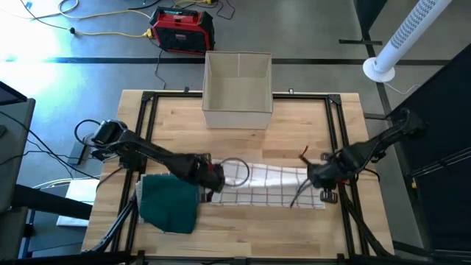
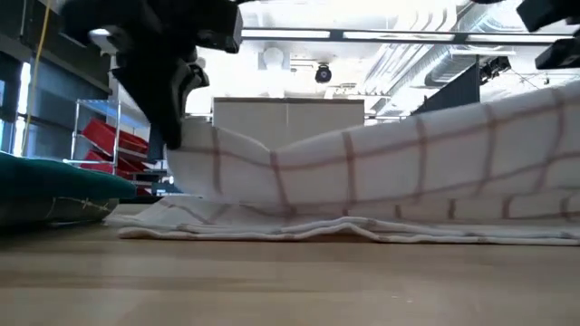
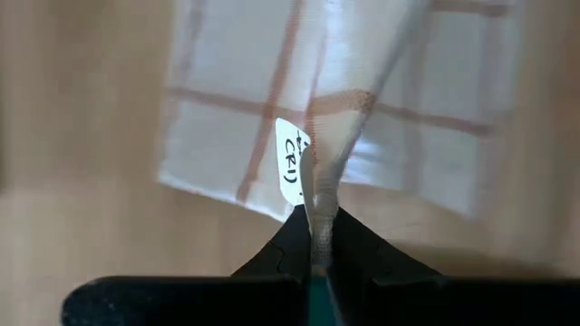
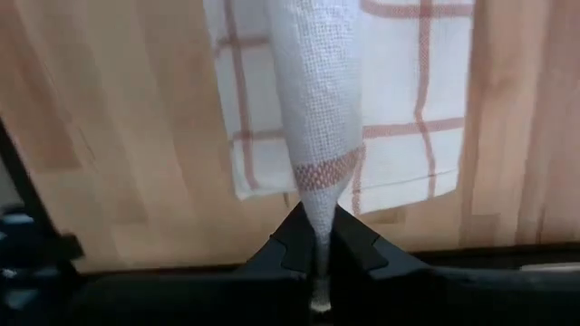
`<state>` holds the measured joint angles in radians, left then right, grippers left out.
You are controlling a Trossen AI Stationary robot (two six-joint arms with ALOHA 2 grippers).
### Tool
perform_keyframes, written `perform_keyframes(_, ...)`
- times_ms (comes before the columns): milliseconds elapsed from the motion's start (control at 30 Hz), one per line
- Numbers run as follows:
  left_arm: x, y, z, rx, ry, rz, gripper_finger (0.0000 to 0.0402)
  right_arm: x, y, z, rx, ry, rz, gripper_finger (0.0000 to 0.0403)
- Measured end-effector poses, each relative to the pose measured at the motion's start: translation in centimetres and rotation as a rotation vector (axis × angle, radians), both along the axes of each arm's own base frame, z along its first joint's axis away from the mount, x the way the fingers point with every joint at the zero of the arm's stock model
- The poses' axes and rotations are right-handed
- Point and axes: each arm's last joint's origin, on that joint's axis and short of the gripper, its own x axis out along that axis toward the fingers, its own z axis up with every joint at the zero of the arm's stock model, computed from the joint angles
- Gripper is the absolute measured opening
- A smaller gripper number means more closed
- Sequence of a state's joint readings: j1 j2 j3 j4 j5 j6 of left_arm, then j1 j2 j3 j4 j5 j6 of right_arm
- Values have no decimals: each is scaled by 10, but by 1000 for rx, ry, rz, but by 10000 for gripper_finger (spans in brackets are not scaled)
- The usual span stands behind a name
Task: Fold towel
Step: Fold the white patterned kitchen towel
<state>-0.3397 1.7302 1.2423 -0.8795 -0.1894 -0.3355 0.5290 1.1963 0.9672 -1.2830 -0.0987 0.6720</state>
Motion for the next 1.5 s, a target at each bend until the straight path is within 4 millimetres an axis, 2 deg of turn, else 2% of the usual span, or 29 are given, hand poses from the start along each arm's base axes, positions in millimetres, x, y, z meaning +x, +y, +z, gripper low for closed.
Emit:
perform_keyframes(167, 6, -16, -21, -88, 55, -48, 10, 8, 22, -21, -58, 81, 119, 0)
perform_keyframes(433, 16, -25, -39, -191, 71, -73, 10, 25, 46, -57, -150, 153, 178, 2)
perform_keyframes(567, 16, -25, -39, -202, 67, -66, 38, 25, 51, -66, -129, 214, 180, 34)
perform_keyframes(833, 12, -23, -36, -199, 100, -3, 142, 15, 46, -58, -148, 326, 41, 128)
perform_keyframes(933, 8, -19, -22, -190, 99, 16, 163, 10, 44, -45, -131, 393, -12, 146)
perform_keyframes(1033, 1, -14, 1, -127, 29, 19, 168, 8, 43, -25, -107, 407, -67, 153)
perform_keyframes(1167, -7, -6, 29, -26, -97, 9, 169, 15, 45, 0, -33, 318, -194, 153)
perform_keyframes(1200, -6, -4, 28, -30, -113, -1, 169, 18, 43, -2, -34, 285, -242, 153)
perform_keyframes(1400, 0, 6, 2, -165, -154, -76, 167, 34, 30, -16, -44, 93, -561, 153)
perform_keyframes(1500, -5, 13, -18, -210, -136, -68, 157, 33, 15, -35, -130, 113, -857, 153)
